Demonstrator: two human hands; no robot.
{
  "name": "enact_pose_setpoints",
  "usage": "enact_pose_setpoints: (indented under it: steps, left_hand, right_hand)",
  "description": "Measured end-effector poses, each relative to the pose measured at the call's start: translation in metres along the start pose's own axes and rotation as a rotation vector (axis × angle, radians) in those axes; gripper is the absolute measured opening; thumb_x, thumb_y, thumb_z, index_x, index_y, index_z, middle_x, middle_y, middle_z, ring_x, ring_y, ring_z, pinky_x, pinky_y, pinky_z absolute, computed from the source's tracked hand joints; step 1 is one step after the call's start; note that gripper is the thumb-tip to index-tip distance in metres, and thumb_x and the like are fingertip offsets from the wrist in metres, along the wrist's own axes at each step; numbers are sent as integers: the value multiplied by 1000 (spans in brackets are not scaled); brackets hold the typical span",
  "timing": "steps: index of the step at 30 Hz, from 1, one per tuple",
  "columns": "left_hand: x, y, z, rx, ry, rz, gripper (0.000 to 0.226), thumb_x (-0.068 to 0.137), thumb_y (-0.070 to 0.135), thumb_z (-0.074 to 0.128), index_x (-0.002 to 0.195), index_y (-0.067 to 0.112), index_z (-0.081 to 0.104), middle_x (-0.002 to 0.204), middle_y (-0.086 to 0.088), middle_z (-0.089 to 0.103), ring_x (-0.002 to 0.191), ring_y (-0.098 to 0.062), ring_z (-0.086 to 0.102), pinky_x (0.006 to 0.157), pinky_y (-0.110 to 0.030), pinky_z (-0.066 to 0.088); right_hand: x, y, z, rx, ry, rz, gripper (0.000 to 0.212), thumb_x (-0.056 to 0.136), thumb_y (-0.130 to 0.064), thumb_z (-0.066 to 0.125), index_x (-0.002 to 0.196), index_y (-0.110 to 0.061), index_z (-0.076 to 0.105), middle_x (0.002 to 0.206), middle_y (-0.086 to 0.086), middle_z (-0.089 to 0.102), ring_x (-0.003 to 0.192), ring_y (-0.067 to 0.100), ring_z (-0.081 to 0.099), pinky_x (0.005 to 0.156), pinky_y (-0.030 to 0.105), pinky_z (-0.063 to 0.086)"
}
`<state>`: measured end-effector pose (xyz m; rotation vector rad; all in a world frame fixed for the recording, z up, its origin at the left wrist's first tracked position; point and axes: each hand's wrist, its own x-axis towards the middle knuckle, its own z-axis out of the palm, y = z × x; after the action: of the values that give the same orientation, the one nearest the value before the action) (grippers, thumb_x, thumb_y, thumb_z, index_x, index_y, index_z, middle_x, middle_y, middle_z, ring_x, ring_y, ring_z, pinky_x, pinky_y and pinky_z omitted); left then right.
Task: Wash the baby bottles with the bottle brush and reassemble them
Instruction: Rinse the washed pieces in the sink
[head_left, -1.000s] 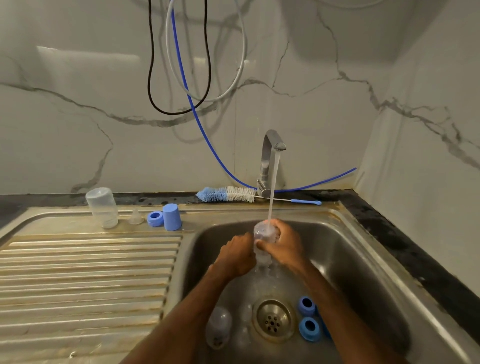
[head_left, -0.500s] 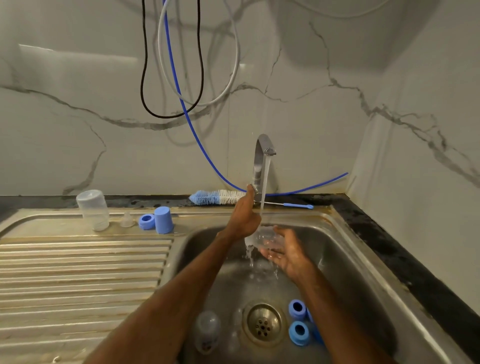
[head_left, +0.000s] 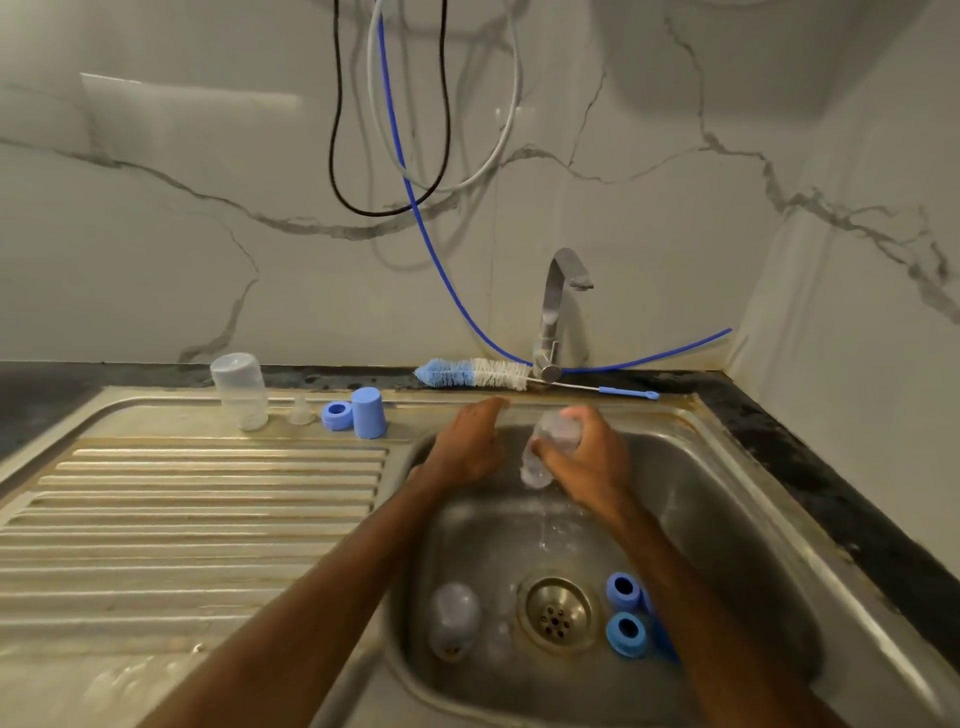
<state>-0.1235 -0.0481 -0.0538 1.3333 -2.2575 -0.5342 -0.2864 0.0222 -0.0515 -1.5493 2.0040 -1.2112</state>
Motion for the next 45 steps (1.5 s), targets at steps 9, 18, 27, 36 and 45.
enact_pose_setpoints:
  steps: [9,18,27,36,45]
  left_hand:
    - [-60,-50,-37,-68,132,-50,33,87,3,64,112,22,71,112,7,72,103,-10,66,92,-30,57]
    - [-81,-53,-63,-230,233,106,59,79,35,87,129,22,58,114,7,70,94,-6,66,78,-24,56]
    - [-129,-162,-195,-37,34,-91,27,82,29,85,103,15,76,99,1,77,89,-13,73,83,-35,60]
    - [-157,-247,-189,54,391,-513,16,82,10,75,94,21,75,98,2,72,88,-12,66,77,-28,55]
    - [-160,-238,-181,75,450,-517,7,82,13,79,86,17,74,83,-3,71,76,-20,68,72,-43,62]
  right_hand:
    - [-15,-8,15,-98,65,-133,52,83,-41,79,125,-24,55,108,-3,66,92,19,63,80,36,53]
    - [-18,-81,60,250,-151,-203,56,72,-41,89,119,-24,65,105,-5,75,89,9,73,78,32,62]
    - [-30,-167,154,278,-349,-292,63,65,-59,85,114,-22,70,103,-6,76,91,10,72,79,39,62]
    - [-53,-207,233,111,-468,-346,58,81,-47,81,123,-15,59,122,2,67,107,19,63,89,38,53]
    - [-59,-229,252,77,-471,-391,69,77,-56,81,126,-14,58,124,5,66,104,18,62,67,20,44]
